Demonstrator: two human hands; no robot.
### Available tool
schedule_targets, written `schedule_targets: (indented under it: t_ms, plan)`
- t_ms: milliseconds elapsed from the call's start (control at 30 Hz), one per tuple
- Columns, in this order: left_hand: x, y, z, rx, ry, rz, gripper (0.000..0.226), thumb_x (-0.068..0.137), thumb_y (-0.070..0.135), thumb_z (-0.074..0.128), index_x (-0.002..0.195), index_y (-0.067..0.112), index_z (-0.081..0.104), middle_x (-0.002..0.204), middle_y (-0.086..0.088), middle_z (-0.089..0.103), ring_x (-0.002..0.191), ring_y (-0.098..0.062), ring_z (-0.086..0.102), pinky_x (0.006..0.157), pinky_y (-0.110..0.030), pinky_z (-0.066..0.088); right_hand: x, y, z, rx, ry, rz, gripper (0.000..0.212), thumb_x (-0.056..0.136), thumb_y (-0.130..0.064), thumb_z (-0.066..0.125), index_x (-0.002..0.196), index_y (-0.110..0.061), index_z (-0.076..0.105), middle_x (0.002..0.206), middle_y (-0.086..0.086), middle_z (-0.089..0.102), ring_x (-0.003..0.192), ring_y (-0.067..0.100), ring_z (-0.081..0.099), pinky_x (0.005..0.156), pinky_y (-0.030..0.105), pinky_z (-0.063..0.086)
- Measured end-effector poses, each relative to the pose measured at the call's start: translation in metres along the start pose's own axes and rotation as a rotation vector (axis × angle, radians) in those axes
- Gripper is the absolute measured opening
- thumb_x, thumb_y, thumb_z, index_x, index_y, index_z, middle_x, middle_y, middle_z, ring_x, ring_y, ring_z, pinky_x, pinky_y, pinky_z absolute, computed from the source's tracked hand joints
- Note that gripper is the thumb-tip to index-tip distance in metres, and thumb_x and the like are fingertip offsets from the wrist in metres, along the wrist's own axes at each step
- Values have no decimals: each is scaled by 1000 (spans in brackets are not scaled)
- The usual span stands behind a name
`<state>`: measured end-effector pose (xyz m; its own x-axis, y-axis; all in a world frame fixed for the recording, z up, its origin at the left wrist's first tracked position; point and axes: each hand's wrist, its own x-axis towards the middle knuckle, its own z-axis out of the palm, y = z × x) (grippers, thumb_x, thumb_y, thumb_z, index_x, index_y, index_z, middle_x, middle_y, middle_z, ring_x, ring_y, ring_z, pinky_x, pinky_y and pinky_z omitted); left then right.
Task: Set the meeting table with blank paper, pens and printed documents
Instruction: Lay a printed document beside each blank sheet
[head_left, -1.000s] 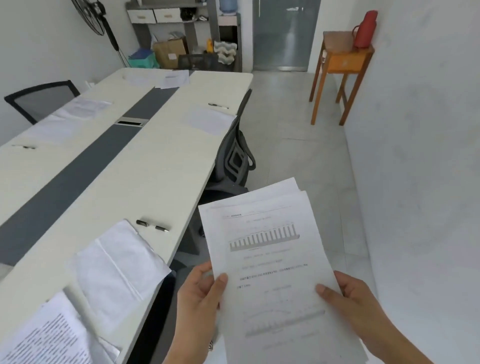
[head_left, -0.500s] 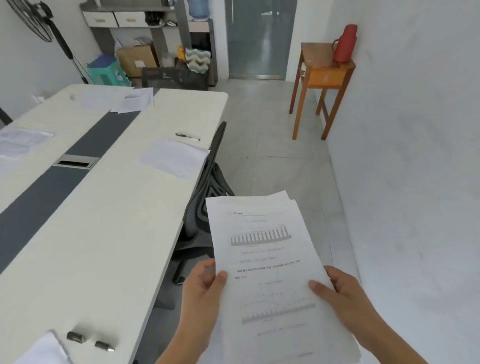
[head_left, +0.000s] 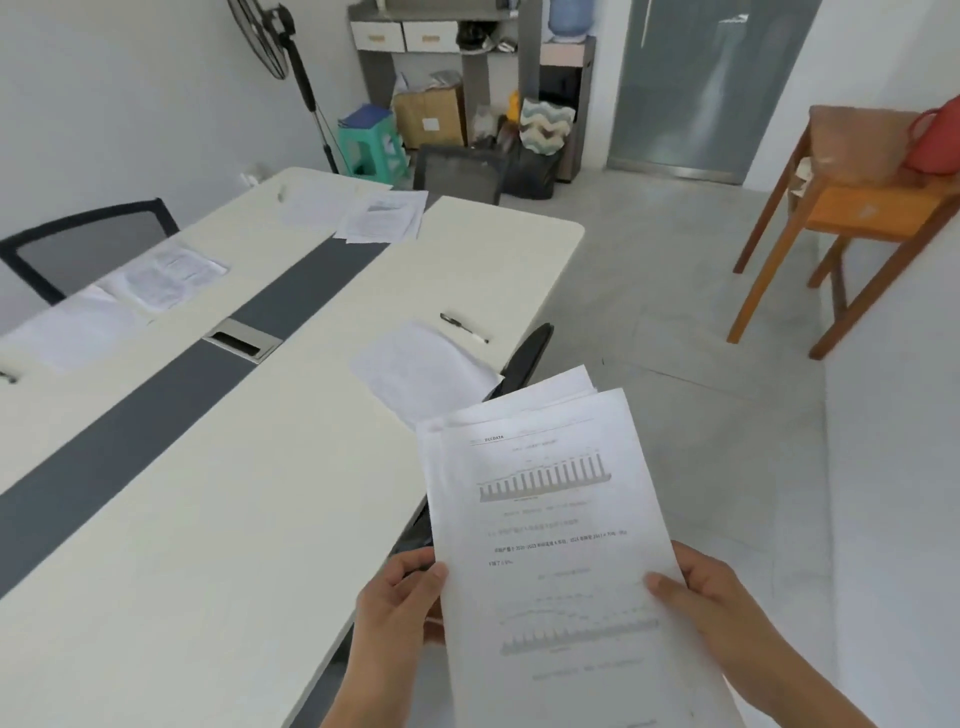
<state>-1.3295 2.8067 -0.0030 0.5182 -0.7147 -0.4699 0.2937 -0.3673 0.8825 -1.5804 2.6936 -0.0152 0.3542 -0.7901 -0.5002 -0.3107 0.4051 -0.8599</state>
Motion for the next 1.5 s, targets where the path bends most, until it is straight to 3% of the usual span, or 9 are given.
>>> schedule_targets:
  t_ms: [100, 233, 433, 533, 733, 933, 1100, 1300, 1500]
  plan:
    - [23, 20, 13, -37, 104, 1, 13, 94, 4, 54, 96, 4, 66, 66, -12, 69, 45, -18, 55, 37, -17, 39, 58, -45, -7, -58, -126, -34, 35, 99, 3, 42, 111, -16, 69, 106, 3, 76, 97, 21, 73, 88, 40, 55]
    - [38, 20, 2, -118, 304, -22, 14, 94, 1, 53, 102, 3, 64, 71, -15, 72, 54, -23, 61, 47, -29, 46, 131, -104, 14, -165, -293, -95, 42, 97, 5, 41, 114, -23, 67, 108, -4, 76, 100, 15, 71, 89, 35, 54]
    - [50, 13, -37, -186, 540, -59, 14, 94, 1, 53, 102, 4, 64, 70, -12, 73, 53, -21, 64, 42, -26, 47, 229, -159, 104, -248, -521, -133, 44, 98, -2, 44, 114, -39, 63, 110, -18, 72, 106, 6, 66, 95, 32, 49]
    - [61, 17, -55, -206, 592, -58, 14, 94, 1, 54, 102, 3, 65, 74, -15, 73, 58, -25, 64, 46, -29, 48, 264, -165, 159, -315, -619, -105, 40, 100, -5, 42, 122, -35, 57, 118, -15, 65, 111, 12, 60, 100, 36, 47]
    - [95, 34, -68, -209, 623, -43, 12, 94, 4, 55, 99, 7, 66, 77, -15, 73, 65, -25, 66, 52, -32, 49, 340, -142, 240, -581, -676, 11, 45, 92, -2, 39, 127, -24, 57, 121, 0, 66, 105, 21, 66, 93, 45, 54]
    - [108, 26, -75, -134, 619, -131, 11, 92, 5, 57, 97, 9, 66, 78, -13, 73, 64, -21, 68, 53, -31, 50, 377, -108, 276, -788, -654, 63, 43, 91, 2, 36, 126, -15, 54, 120, 4, 62, 102, 24, 59, 85, 35, 52]
    - [136, 7, -72, 35, 664, -277, 9, 92, 16, 59, 97, 20, 65, 84, -7, 72, 74, -17, 69, 65, -32, 55, 397, -103, 285, -1028, -626, -74, 46, 91, -16, 51, 136, -11, 45, 122, 6, 58, 101, 23, 58, 80, 31, 48]
    - [212, 21, -38, 401, 552, -284, 18, 94, 30, 53, 111, 27, 58, 107, 10, 61, 90, -6, 60, 75, -19, 48, 439, -125, 263, -1208, -706, -336, 47, 95, -21, 52, 141, -14, 45, 138, 8, 54, 124, 23, 54, 98, 32, 45]
    - [315, 39, 5, 904, 337, -125, 37, 98, 30, 42, 135, 24, 48, 146, 2, 38, 129, -15, 40, 101, -30, 42, 529, -163, 195, -1297, -435, -544, 45, 93, -20, 54, 137, -15, 49, 146, 4, 45, 135, 25, 38, 97, 38, 44]
